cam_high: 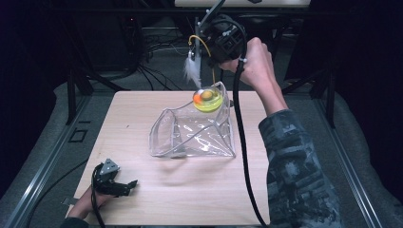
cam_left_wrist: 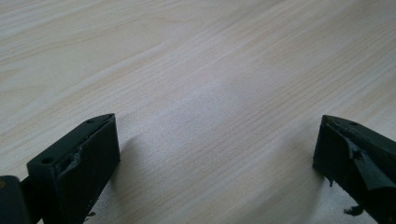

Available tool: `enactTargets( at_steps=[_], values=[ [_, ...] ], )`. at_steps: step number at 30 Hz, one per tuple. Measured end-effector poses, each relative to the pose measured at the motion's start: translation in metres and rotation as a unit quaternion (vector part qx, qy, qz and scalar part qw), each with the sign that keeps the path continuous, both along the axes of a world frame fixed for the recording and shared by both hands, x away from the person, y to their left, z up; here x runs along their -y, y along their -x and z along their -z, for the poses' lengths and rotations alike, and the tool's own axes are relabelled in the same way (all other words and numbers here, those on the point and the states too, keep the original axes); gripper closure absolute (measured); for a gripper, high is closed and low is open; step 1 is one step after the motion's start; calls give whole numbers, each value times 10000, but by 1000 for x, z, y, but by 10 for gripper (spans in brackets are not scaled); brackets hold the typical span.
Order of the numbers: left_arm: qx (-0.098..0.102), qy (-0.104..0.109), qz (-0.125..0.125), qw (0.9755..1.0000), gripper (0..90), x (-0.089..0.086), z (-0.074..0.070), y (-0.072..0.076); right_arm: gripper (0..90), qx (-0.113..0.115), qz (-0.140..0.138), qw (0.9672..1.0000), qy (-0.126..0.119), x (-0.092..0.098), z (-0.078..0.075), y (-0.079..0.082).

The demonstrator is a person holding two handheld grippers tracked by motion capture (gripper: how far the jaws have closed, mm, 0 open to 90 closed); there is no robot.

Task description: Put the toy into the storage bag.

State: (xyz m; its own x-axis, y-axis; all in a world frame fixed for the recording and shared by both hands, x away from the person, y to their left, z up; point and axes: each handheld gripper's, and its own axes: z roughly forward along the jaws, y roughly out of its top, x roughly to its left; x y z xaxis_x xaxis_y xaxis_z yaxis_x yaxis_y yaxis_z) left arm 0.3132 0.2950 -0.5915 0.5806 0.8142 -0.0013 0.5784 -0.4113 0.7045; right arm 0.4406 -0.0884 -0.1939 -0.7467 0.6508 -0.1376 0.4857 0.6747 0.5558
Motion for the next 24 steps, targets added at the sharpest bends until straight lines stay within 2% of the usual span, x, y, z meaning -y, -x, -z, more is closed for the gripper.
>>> enactTargets(
  at_steps=[8,10,12,24],
  values=[
    [11,0,-12,10000,2,0,0,0,883,41,-64,10000,-47,-14,14,-5],
    [4,4,-15,10000,3,0,0,0,883,70,-69,9999,-96,-17,19,-6],
    [11,0,-12,10000,2,0,0,0,883,86,-107,9999,-37,-21,28,-7],
    [9,-1,-6,10000,2,0,0,0,882,-127,-137,9998,-5,-25,55,-15]
  ],
)
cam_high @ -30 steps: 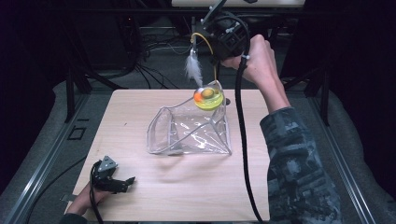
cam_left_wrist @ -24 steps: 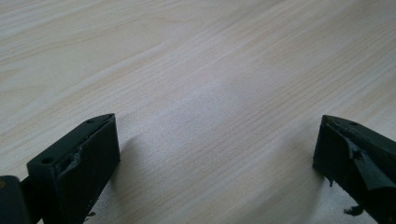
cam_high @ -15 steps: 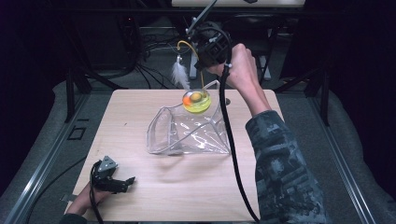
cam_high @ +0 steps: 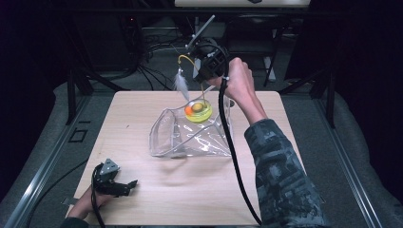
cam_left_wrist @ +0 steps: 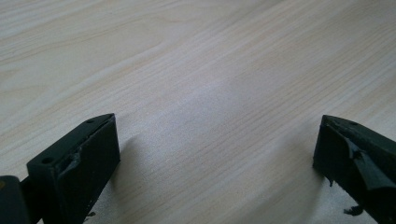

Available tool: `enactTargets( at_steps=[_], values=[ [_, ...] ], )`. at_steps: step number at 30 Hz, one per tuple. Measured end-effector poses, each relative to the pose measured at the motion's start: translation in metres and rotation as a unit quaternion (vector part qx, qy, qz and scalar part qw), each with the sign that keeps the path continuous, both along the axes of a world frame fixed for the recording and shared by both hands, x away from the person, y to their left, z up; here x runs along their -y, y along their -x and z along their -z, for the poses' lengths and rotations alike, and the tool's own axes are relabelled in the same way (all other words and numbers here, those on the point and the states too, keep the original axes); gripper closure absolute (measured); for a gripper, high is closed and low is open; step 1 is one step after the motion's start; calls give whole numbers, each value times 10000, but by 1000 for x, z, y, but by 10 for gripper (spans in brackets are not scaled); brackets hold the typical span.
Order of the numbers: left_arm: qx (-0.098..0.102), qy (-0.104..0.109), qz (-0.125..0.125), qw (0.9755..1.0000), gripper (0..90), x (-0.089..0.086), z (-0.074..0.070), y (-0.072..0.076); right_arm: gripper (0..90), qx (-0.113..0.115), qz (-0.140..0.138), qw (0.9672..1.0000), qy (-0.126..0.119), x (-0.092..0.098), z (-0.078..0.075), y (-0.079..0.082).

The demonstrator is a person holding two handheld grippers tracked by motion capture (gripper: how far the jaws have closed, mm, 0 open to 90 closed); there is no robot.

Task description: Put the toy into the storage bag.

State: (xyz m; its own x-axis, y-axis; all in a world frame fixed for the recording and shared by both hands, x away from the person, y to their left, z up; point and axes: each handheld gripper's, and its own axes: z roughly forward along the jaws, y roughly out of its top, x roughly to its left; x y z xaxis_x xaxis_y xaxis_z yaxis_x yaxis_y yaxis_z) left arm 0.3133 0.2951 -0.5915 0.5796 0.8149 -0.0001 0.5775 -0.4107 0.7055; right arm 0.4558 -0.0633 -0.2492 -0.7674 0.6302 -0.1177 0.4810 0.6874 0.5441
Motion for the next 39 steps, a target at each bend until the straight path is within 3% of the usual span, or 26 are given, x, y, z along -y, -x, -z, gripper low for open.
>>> enactTargets(
  at_steps=[12,27,39],
  values=[
    [1,1,-2,10000,2,0,0,0,882,-231,-77,9997,-77,4,38,-6],
    [2,-1,1,10000,2,0,0,0,882,-588,-30,9982,96,16,84,-9],
    [-1,-1,5,10000,3,0,0,0,882,-761,24,9969,198,23,107,-9]
  ],
)
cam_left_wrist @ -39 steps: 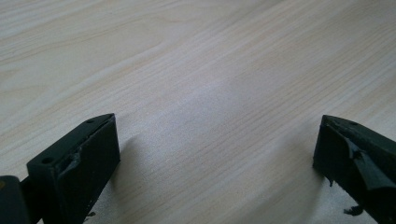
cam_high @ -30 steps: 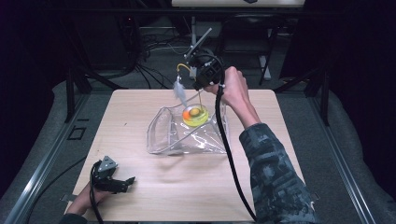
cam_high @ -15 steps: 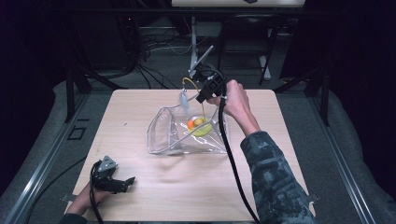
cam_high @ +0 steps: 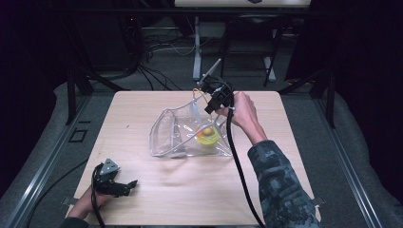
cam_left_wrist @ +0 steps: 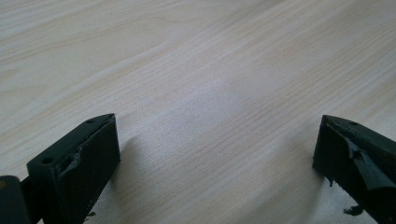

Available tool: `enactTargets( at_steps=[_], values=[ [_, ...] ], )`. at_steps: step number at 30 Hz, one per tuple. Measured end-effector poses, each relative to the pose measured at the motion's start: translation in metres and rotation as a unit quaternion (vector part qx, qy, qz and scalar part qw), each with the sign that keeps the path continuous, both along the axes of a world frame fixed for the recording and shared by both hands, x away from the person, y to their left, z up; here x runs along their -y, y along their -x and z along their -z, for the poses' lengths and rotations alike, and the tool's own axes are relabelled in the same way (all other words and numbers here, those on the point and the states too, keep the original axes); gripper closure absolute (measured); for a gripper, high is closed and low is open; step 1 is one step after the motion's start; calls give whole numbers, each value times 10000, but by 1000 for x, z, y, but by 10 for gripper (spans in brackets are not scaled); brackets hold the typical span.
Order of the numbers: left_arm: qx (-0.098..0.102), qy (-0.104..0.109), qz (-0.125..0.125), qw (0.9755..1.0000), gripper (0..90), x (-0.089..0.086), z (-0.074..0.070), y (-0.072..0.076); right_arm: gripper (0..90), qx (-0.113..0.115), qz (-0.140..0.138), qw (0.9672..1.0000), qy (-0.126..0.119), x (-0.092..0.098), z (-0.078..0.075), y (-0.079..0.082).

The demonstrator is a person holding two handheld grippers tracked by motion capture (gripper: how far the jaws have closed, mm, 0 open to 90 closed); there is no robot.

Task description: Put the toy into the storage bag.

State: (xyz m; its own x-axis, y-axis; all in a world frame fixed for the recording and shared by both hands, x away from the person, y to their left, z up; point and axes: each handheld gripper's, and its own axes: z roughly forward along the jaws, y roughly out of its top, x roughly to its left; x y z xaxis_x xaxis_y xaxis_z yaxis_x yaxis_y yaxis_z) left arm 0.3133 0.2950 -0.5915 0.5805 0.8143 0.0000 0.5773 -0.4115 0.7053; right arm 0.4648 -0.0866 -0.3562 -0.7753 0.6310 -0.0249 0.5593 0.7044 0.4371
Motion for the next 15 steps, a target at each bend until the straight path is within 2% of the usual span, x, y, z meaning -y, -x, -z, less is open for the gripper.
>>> enactTargets(
  at_steps=[9,15],
  values=[
    [1,2,3,10000,2,0,0,0,880,-186,34,9997,141,-2,15,-2],
    [0,1,4,10000,2,0,0,0,880,-229,112,9991,341,-5,18,-2]
  ],
)
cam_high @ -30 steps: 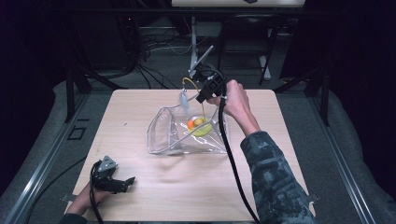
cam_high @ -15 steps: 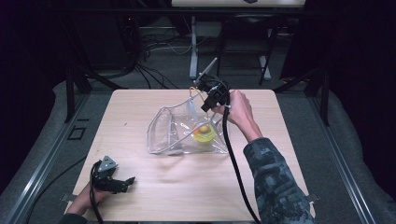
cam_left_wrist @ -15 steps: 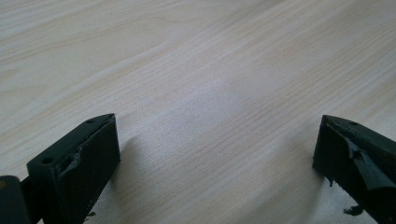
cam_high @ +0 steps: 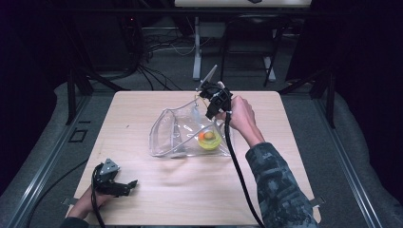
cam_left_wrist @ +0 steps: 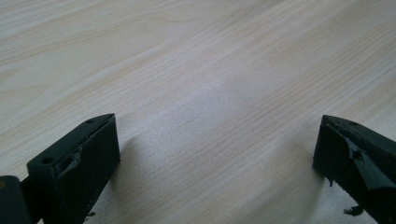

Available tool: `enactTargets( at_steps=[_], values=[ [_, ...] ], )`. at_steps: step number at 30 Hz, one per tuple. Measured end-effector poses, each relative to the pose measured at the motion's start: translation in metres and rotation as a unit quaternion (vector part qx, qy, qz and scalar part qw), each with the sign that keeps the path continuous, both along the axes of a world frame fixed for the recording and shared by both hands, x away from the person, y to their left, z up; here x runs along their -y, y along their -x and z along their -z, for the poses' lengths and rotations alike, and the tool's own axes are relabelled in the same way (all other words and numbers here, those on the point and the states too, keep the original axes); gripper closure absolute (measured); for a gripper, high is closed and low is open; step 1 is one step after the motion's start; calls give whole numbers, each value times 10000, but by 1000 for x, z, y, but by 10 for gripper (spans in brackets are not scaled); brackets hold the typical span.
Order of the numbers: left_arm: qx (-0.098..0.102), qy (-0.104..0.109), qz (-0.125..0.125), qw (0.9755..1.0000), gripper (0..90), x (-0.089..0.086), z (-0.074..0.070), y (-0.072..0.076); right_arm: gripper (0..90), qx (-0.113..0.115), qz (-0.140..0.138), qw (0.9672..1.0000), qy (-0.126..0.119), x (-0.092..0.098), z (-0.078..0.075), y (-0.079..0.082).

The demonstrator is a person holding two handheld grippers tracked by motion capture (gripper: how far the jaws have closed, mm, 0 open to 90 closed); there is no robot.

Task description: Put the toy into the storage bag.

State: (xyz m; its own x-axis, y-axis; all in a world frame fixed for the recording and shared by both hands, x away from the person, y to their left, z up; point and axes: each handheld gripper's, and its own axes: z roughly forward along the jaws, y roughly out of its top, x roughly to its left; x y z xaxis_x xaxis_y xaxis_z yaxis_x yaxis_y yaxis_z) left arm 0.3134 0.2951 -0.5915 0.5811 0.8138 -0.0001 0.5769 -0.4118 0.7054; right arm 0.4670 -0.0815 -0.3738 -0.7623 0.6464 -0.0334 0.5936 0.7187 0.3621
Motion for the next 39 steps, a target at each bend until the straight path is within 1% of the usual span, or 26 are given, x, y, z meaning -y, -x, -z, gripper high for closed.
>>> enactTargets(
  at_steps=[1,2,5,6,8,12,16,17,18,19,20,22,25,29,31,33,34,35,37,39],
  values=[
    [-8,3,-3,10000,3,0,0,0,880,-20,44,10000,-15,-1,1,0],
    [-7,2,-3,10000,3,0,0,0,880,-5,73,10000,9,-1,3,0],
    [0,0,0,10000,2,0,0,0,879,-79,109,9998,115,-3,6,0],
    [1,1,-1,10000,2,0,0,0,879,-45,97,9999,110,-3,8,0],
    [0,0,1,10000,3,0,0,0,878,-142,125,9996,193,-4,9,-1],
    [-1,1,0,10000,2,0,0,0,877,-198,164,9993,268,-4,12,-3],
    [-1,0,0,10000,3,0,0,0,862,-236,197,9992,257,-5,12,-4],
    [1,0,0,10000,3,0,0,0,851,-232,220,9992,258,-5,11,-4],
    [0,2,-1,10000,3,0,0,0,837,-180,205,9994,215,-4,10,-3],
    [0,0,0,10000,3,0,0,0,817,-180,219,9994,199,-4,7,-3],
    [1,1,-1,10000,3,0,0,0,791,-99,235,9996,136,-3,6,-2],
    [0,0,-1,10000,3,0,0,0,739,-43,227,9997,86,-1,-1,0],
    [0,0,0,10000,2,0,0,0,654,83,249,9996,-107,2,-12,4],
    [-8,5,-4,10000,2,0,0,0,513,274,312,9987,-298,7,-25,10],
    [3,-9,-1,10000,3,0,0,0,437,360,318,9983,-327,9,-32,13],
    [3,-4,-5,10000,2,0,0,0,388,409,310,9980,-373,12,-37,16],
    [-7,0,-9,10000,3,0,0,0,361,461,331,9974,-449,13,-39,18],
    [3,0,-10,10000,3,0,0,0,338,489,287,9975,-416,14,-42,20],
    [-7,2,-11,10000,2,0,0,0,299,568,258,9968,-508,17,-45,24],
    [0,0,-11,10000,3,0,0,0,262,624,230,9965,-510,20,-48,28]
  ],
)
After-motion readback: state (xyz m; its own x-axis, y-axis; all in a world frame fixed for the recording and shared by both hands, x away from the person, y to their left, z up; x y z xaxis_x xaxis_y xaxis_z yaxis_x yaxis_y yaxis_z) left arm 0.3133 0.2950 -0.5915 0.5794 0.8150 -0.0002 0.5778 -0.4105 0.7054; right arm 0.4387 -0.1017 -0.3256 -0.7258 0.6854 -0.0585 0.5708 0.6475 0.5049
